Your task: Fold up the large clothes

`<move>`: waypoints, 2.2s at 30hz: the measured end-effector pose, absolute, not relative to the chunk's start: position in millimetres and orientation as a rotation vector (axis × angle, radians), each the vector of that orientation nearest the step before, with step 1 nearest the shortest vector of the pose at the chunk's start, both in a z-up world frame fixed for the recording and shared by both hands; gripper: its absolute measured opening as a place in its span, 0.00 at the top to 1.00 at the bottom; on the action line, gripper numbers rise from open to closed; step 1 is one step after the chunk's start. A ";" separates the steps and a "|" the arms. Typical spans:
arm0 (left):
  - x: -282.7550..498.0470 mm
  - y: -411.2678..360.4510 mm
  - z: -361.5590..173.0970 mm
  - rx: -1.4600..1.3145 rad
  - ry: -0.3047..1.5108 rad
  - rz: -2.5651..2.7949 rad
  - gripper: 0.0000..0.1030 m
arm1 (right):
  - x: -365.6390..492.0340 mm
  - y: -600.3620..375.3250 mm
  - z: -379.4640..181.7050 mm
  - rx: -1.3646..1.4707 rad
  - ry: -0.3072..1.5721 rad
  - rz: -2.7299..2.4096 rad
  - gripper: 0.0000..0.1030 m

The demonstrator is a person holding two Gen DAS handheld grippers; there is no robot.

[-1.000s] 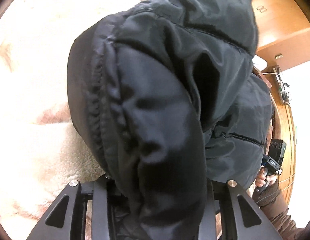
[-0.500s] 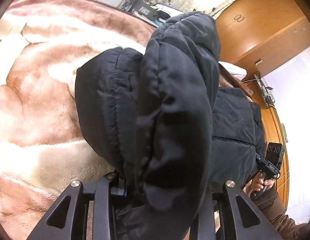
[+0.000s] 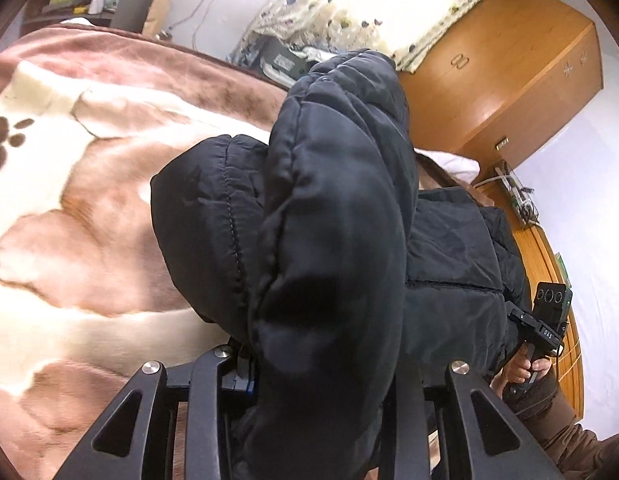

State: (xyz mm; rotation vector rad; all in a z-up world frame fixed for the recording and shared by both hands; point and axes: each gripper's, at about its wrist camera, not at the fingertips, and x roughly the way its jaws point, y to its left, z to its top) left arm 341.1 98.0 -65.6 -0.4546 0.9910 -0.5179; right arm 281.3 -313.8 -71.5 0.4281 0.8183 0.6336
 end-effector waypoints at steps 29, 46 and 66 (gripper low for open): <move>308.6 261.1 -103.1 -0.555 0.909 -0.255 0.68 | 332.3 -183.7 -120.7 0.382 0.871 0.743 0.62; 310.5 278.0 -155.9 -0.581 0.994 -0.183 0.48 | 321.0 -197.7 -158.0 0.428 0.980 0.627 0.56; 297.4 300.2 -145.8 -0.666 0.997 -0.045 0.24 | 319.8 -200.2 -162.3 0.431 1.059 0.475 0.24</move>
